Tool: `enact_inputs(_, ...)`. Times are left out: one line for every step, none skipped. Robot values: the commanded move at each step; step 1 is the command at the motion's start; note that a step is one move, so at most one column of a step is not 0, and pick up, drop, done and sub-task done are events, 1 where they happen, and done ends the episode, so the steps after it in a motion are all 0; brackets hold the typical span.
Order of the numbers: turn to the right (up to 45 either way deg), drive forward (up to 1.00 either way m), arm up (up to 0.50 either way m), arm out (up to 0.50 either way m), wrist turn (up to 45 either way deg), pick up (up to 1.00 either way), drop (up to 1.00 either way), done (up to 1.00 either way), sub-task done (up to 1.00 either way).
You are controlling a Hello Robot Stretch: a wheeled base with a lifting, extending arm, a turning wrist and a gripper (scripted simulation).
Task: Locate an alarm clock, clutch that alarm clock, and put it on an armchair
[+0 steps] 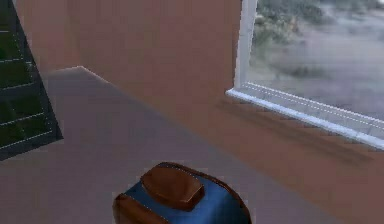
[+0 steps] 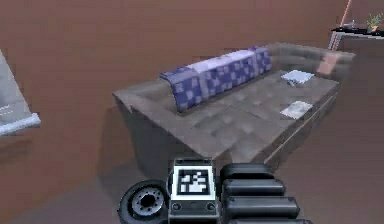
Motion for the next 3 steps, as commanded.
enact_inputs(-42.0,0.0,0.0,0.0,0.0,0.0,0.0,0.0,0.0)
enact_inputs(0.0,1.0,0.0,0.0,0.0,0.0,0.0,0.0,0.0)
enact_inputs(0.0,0.75,0.0,0.0,0.0,0.0,0.0,0.0,0.0)
